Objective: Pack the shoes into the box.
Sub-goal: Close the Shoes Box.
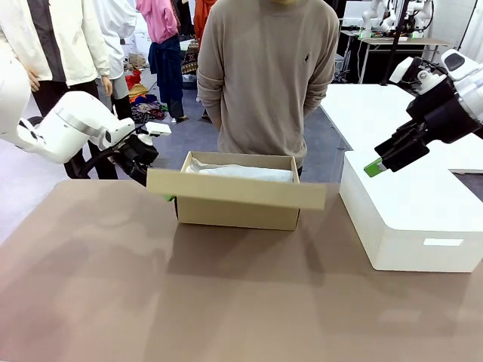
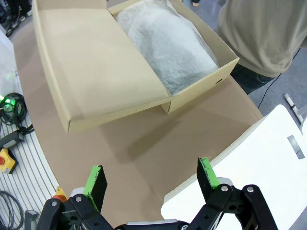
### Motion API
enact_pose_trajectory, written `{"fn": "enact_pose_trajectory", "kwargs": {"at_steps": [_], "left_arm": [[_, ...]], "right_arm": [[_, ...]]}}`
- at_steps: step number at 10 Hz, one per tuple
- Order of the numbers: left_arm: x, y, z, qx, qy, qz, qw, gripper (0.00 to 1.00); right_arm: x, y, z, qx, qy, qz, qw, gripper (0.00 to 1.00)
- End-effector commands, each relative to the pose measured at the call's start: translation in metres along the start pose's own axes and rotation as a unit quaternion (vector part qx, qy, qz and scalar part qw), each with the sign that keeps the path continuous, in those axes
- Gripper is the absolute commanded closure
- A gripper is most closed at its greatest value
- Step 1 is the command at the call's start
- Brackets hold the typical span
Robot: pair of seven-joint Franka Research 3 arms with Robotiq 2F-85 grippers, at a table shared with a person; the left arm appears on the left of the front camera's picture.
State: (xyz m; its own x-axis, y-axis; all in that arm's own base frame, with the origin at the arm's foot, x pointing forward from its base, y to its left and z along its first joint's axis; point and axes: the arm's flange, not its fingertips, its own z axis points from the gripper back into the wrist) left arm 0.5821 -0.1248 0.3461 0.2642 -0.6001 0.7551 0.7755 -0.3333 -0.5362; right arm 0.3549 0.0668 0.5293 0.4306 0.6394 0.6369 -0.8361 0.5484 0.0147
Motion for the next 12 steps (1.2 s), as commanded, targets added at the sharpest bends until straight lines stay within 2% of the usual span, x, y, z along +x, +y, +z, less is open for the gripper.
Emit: {"fn": "enact_pose_trajectory", "kwargs": {"at_steps": [1,6,9,10,12], "left_arm": [[0.006,-0.014,0.001,0.038,-0.031,-0.014,0.999,1.00],[0.029,-0.022,0.013,0.169,-0.050,-0.026,0.984,1.00],[0.034,-0.023,0.020,0.248,-0.005,0.014,0.969,1.00],[0.034,-0.022,0.023,0.269,0.005,0.028,0.963,1.00],[0.033,-0.023,0.032,0.275,-0.005,0.036,0.961,1.00]], "right_arm": [[0.000,-0.001,-0.001,0.005,-0.007,0.001,1.000,0.00],[0.000,-0.001,-0.001,0.005,-0.007,0.001,1.000,0.00],[0.000,-0.001,-0.001,0.005,-0.007,0.001,1.000,0.00],[0.000,-0.001,-0.001,0.005,-0.007,0.001,1.000,0.00],[0.000,-0.001,-0.001,0.005,-0.007,0.001,1.000,0.00]]}}
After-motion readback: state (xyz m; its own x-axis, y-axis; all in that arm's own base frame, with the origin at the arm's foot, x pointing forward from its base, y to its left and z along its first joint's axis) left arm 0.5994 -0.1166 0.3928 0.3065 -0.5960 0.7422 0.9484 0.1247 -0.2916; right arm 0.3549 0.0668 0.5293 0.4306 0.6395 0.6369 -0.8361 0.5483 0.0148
